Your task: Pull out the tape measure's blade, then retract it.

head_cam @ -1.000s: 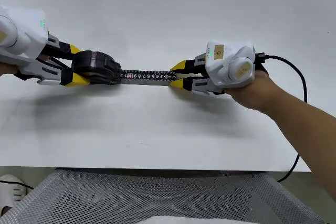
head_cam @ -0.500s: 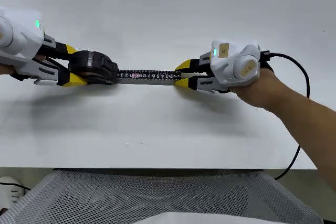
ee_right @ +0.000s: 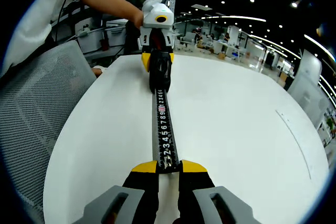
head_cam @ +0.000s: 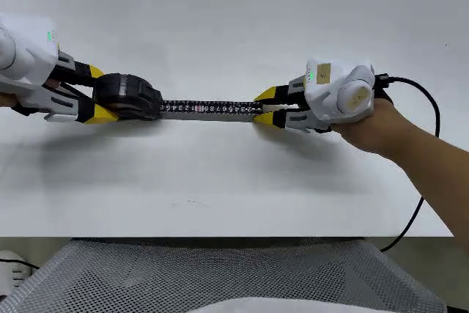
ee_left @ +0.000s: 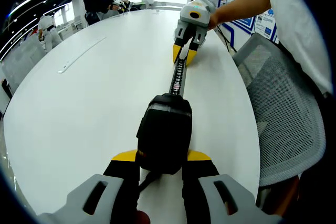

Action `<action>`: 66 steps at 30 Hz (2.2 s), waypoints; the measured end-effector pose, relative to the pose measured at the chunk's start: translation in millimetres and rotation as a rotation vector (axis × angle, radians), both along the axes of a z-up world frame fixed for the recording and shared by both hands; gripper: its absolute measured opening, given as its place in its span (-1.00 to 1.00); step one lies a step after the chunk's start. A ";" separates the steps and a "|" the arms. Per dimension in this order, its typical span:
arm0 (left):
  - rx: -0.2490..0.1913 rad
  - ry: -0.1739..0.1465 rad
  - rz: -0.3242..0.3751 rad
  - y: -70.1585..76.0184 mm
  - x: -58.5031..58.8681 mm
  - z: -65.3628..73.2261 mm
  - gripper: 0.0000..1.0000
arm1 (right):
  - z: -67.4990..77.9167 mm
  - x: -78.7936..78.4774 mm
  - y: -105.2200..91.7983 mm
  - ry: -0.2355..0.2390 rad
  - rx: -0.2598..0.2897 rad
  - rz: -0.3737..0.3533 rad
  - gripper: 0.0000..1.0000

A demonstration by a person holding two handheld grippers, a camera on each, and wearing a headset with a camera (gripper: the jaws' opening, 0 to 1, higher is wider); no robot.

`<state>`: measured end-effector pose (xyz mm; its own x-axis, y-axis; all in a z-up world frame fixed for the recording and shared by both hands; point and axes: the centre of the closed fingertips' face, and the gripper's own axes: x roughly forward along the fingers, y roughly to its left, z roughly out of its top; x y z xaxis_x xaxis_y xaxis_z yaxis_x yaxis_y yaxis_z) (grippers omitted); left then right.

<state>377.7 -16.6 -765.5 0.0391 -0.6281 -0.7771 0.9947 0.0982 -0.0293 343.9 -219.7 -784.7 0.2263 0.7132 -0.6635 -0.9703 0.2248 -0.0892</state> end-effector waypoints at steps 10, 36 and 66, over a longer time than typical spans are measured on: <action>0.000 0.000 0.000 0.5 0.2 -0.3 -0.49 | -1.3 0.5 -13.2 0.002 -0.022 -0.005 -0.82; 0.005 -0.001 -0.003 -0.4 0.0 0.1 -0.49 | -0.2 -4.5 -46.8 0.014 -0.065 -0.022 -0.82; 0.008 -0.001 -0.006 -0.7 -0.1 0.8 -0.49 | -2.2 -6.8 -74.9 0.035 -0.114 -0.035 -0.82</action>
